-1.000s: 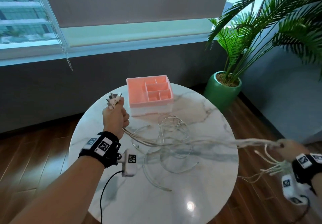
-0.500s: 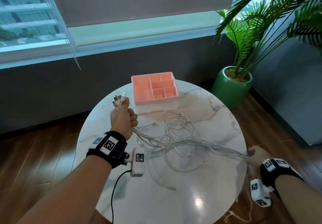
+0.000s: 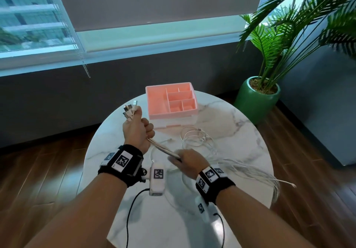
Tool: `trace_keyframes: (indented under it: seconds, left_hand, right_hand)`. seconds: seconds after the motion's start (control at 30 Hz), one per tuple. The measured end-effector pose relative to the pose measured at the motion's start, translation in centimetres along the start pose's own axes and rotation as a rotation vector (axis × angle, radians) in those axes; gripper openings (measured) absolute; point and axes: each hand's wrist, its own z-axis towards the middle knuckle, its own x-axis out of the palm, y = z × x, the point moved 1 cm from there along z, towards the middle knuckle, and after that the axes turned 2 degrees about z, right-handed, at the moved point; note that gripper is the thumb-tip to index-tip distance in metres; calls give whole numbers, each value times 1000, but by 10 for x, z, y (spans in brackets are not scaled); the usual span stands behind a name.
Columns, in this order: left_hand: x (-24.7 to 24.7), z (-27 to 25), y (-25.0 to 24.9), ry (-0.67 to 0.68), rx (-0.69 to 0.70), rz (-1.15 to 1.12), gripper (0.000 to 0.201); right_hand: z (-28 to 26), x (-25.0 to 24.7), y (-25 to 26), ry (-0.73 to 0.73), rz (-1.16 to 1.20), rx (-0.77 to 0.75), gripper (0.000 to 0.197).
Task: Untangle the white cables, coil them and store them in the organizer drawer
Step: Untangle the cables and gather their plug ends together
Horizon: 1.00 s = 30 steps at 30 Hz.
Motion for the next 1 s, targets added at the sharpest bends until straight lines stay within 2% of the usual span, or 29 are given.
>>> trace_keyframes:
  seconds: [0.17,0.27,0.4,0.5,0.57,0.63,0.7,0.83,0.9,0.93,1.0]
  left_hand:
    - [-43,25,-23,-176,31,-10,29]
    - [-54,27,-14,-191,-6,25,31]
    - [-50,21,20,-92,-74,103,28]
    - [-48,19,38,19,-142,95,33]
    - [-44,18,48,88,-164,110,33]
    - [-40,19,51,121,-164,129,32]
    - [-43,25,47,99,-144,146,34]
    - [-55,36,35,-6,-114,197,38]
    - [-60,40,34,-40,-112,214,37]
    - [-62,42,35,-50,-111,219,37]
    - [-64,44,37,-61,-108,224,37]
  right_hand:
    - [-36,-6,-109,93,-147,229,42]
    - [-59,-29,-157,48,-206,329,48]
    - [-73,-79,-190,-111,-190,461,52]
    - [-82,-116,-199,-279,-92,557,50]
    - [-78,-124,-200,-399,9,595,37]
    - [-70,-120,-203,-438,32,625,39]
    - [-64,-103,-208,-321,-14,623,44]
    - [-58,-61,-212,151,-38,588,46]
    - [-52,-52,-203,349,-34,549,55]
    - [-46,-52,-197,405,-32,529,62]
    - [-29,-61,-183,398,5,487,71]
